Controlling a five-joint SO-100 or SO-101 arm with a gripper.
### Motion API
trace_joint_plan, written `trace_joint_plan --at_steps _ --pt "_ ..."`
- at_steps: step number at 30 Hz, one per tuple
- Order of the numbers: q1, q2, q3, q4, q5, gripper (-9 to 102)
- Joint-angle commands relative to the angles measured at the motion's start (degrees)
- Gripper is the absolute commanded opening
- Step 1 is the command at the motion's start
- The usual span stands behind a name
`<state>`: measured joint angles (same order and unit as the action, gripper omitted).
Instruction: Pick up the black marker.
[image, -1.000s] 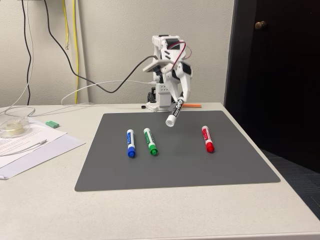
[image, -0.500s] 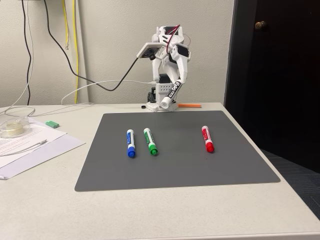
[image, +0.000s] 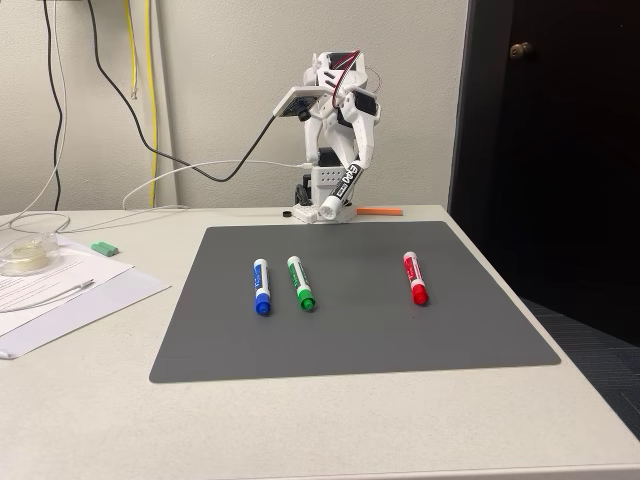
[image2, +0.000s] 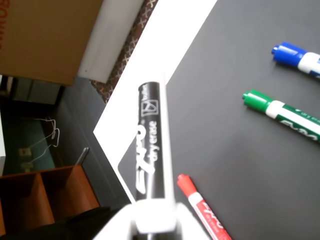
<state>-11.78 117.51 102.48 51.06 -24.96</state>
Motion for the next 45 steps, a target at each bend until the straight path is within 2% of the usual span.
trace_joint_plan --at_steps 1,16,21,45 --pt "0.26 1.58 -3.25 0.18 -0.35 0" --pt "0.53 1.76 -3.08 0.44 -0.44 3" --pt "0.7 1.85 -3.08 0.53 -0.44 24" --pt "1.32 2.37 -2.29 -0.62 0.44 23"
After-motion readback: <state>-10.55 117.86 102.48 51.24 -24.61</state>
